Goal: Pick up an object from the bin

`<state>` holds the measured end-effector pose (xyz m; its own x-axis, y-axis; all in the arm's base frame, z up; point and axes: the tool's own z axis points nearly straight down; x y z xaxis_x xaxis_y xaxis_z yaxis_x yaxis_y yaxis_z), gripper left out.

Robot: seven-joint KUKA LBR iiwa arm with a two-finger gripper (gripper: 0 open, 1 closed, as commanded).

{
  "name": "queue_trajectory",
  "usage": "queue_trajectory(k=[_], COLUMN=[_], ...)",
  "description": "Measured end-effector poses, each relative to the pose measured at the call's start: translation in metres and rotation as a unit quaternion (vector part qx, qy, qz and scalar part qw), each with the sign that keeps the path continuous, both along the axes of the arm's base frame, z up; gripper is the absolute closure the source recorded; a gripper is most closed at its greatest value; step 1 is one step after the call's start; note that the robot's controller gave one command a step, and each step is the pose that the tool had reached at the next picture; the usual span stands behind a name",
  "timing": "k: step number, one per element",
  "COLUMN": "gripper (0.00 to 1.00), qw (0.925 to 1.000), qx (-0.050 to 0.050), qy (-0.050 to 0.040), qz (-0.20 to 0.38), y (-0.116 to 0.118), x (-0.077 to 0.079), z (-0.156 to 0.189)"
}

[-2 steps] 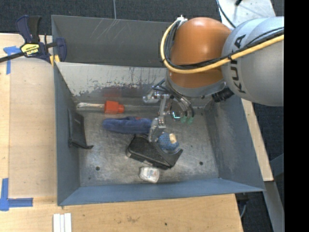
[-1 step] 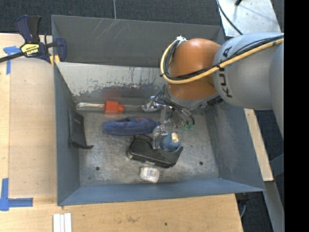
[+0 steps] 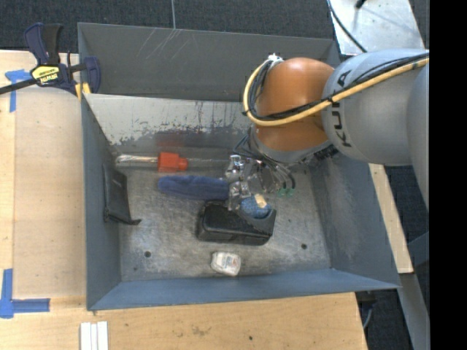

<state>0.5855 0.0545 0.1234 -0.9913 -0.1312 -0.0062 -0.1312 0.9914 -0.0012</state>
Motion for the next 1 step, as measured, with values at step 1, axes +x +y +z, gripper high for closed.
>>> queue_trajectory(k=[1], gripper=[1.0], qw=[1.0], qx=[0.0], qy=[-0.0037], qz=[0.009], y=[-0.0045], x=[-0.0228], z=[0.2328])
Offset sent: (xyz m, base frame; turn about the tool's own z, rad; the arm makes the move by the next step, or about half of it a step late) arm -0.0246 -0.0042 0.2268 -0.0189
